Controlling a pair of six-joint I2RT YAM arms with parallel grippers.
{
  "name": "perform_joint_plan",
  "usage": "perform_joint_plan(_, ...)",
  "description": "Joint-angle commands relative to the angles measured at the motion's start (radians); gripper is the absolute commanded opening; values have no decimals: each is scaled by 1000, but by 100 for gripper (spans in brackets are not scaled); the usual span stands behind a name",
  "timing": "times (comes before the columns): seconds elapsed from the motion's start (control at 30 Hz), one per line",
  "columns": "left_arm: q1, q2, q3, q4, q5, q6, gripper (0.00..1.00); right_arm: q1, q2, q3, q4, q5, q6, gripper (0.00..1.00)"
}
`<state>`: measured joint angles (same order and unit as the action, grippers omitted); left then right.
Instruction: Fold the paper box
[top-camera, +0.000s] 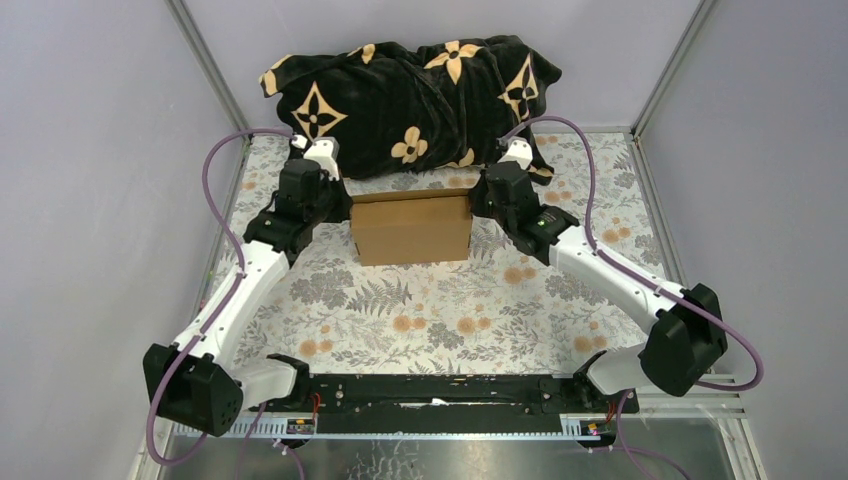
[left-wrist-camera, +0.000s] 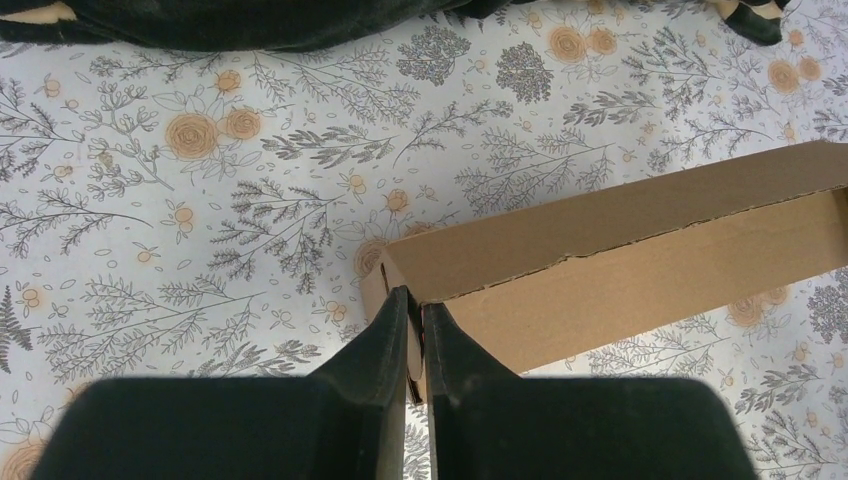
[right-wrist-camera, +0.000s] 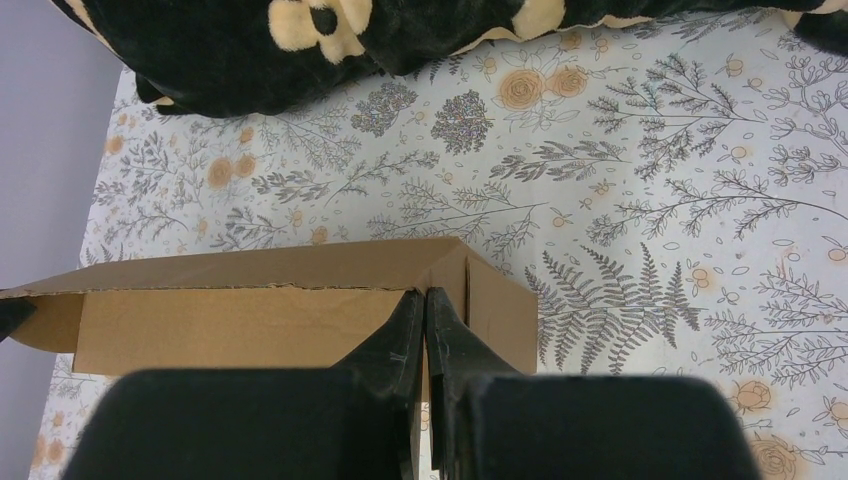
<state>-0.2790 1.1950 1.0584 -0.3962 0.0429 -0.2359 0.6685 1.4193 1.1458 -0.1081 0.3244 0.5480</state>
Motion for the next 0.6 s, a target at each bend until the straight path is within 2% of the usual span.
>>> perform_joint_plan(0.0, -61, 14, -47, -49, 142, -58, 12, 50, 43, -76, -161, -132, 42, 0)
perform_joint_plan(0.57, -94, 5, -84, -52, 125, -87, 12, 55, 18, -157, -169, -114, 45, 0)
